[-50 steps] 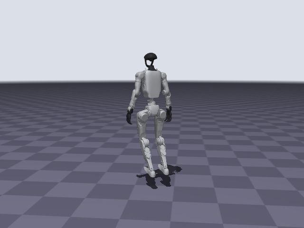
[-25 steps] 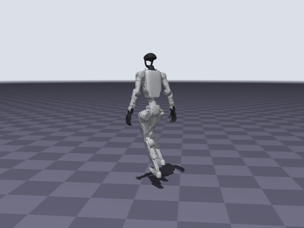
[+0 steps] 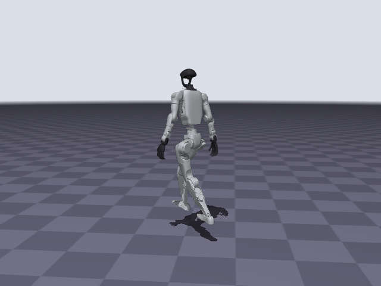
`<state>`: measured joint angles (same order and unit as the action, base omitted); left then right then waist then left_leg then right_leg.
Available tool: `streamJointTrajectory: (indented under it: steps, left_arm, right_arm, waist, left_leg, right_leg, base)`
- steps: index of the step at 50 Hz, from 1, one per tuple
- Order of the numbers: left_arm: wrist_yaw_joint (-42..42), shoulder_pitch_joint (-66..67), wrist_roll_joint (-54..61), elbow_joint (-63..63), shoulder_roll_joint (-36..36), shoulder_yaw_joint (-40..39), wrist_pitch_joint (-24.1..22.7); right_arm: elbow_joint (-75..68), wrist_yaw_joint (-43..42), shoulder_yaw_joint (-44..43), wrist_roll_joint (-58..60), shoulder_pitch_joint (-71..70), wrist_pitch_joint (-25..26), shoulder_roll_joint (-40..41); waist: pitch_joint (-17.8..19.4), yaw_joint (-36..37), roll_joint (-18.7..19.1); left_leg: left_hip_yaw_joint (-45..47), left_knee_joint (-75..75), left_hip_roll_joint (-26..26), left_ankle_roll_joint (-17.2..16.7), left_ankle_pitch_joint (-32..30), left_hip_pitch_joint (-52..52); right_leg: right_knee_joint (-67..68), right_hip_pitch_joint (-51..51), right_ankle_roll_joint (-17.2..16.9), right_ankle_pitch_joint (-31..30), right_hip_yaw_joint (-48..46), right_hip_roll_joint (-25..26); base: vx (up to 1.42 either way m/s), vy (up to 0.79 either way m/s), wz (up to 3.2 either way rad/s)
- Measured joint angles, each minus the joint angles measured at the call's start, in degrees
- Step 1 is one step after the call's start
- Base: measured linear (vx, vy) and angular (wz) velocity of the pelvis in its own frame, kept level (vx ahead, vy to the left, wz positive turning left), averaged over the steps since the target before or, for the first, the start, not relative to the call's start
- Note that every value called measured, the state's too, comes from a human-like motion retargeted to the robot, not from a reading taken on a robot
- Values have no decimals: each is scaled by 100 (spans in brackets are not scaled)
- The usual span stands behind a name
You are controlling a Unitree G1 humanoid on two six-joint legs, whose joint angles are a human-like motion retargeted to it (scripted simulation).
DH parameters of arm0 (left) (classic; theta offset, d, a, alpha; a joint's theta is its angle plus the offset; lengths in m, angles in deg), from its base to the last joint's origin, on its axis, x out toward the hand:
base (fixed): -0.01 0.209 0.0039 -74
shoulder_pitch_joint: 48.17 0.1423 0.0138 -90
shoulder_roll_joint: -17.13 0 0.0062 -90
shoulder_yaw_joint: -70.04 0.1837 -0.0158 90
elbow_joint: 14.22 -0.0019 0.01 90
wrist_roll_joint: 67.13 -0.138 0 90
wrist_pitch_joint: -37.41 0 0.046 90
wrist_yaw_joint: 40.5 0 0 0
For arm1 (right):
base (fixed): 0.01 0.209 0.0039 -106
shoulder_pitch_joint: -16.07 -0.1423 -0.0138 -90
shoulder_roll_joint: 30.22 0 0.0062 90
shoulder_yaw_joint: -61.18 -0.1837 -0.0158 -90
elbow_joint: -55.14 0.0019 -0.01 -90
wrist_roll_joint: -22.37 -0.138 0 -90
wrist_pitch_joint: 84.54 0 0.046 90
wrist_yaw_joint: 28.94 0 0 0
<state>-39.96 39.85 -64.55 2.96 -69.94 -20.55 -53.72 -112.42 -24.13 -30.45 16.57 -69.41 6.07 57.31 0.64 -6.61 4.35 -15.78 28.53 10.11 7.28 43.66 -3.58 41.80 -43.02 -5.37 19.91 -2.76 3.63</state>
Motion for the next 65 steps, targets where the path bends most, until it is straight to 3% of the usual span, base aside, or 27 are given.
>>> streamJointTrajectory:
  steps: [5, 9, 13, 17, 22, 26, 30, 39, 45, 49, 55, 58, 60, 65]
  left_arm:
    - [38, 115, 135, -68, 31, 13, 12]
    - [36, 142, 279, -162, 45, 9, 23]
    - [37, 227, 347, -162, 21, 34, 28]
    - [31, 285, 387, -70, -48, 42, 19]
    - [39, 392, 426, 119, -143, -40, 5]
    - [52, 463, 476, 227, -237, -188, 6]
    - [85, 630, 526, 221, -264, -320, -22]
    - [170, 971, 602, -43, -218, -603, -103]
    - [252, 1289, 737, -156, -126, -810, -124]
    - [249, 1376, 917, -261, -160, -1020, -131]
    - [157, 1511, 1149, -383, -135, -1223, -143]
    - [97, 1578, 1161, -408, -81, -1258, -122]
    - [47, 1486, 1113, -466, -74, -1265, -82]
    - [58, 1385, 881, -506, -12, -1106, 4]
  right_arm:
    - [41, -126, 63, -13, -14, -18, 11]
    - [86, -185, 191, -15, -128, -37, -15]
    - [203, -194, 332, -14, -191, -63, -17]
    - [304, -191, 438, -30, -308, -87, -53]
    - [376, -210, 507, -20, -504, -99, -114]
    - [389, -232, 507, 5, -779, -107, -165]
    - [449, -279, 521, 0, -989, -164, -197]
    - [676, -389, 673, 134, -1384, -320, -252]
    - [847, -489, 742, 194, -1345, -404, -171]
    - [899, -431, 755, 222, -1343, -412, -94]
    - [970, -200, 762, 229, -1210, -407, 84]
    - [1032, -95, 766, 178, -1113, -398, 145]
    - [1063, -8, 733, 120, -1137, -371, 135]
    - [1099, -4, 686, 38, -920, -367, 171]
  waist:
    - [-22, 23, 77]
    - [5, 2, 276]
    - [-64, 110, 390]
    - [-146, 319, 429]
    - [-215, 730, 325]
    - [-188, 1030, 96]
    - [-136, 1266, -111]
    - [-243, 1430, -512]
    - [-379, 1548, -587]
    - [-323, 1682, -884]
    - [-36, 1678, -1451]
    - [17, 1605, -1569]
    - [74, 1576, -1553]
    - [179, 1251, -1385]
  left_leg:
    - [123, 980, -242, -347, -116, -35]
    - [513, 1775, -893, -950, -1269, 55]
    - [713, 2967, -1325, -1262, -1987, 588]
    - [979, 4166, -1783, -1145, -2045, 1376]
    - [1226, 4961, -2130, -667, -1304, 2452]
    - [1321, 4561, -1988, -395, -802, 3187]
    - [1379, 3457, -1660, -356, -658, 3637]
    - [1104, 226, -645, -691, -1651, 3835]
    - [894, 722, -245, -619, -1821, 3994]
    - [911, 816, 139, -407, -1854, 3562]
    - [1057, 613, 848, 85, -1634, 2627]
    - [1129, 657, 1007, 250, -1407, 2337]
    - [1118, 252, 976, 309, -1411, 1943]
    - [1141, 118, 836, 313, -1053, 1356]
  right_leg:
    - [434, 235, 240, 106, -130, 225]
    - [258, 690, 486, 235, -332, 499]
    - [93, 1006, 675, 378, -453, 733]
    - [-180, 1347, 770, 531, -529, 876]
    - [-538, 1848, 768, 740, -495, 917]
    - [-1121, 2470, 692, 790, -336, 822]
    - [-1523, 3045, 599, 879, -151, 680]
    - [-1960, 3801, 501, 1206, 124, 223]
    - [-1084, 3896, 526, 1663, 296, 150]
    - [-441, 4107, 411, 1723, 525, -153]
    - [1150, 4142, -228, 748, 847, -765]
    - [2132, 3738, -373, 367, 782, -1107]
    - [2603, 3358, -293, 299, 683, -1347]
    - [2878, 2426, 127, 978, 278, -1914]
  base:
    - [37, -6, 16]
    - [36, -6, 30]
    - [33, -7, 22]
    - [33, -8, 20]
    - [34, -10, 12]
    - [38, -8, 5]
    - [41, -6, -4]
    - [43, -1, -5]
    - [42, 5, -18]
    - [46, 6, -30]
    - [40, 8, -14]
    - [40, 6, -31]
    - [43, 5, -53]
    - [46, 1, -50]
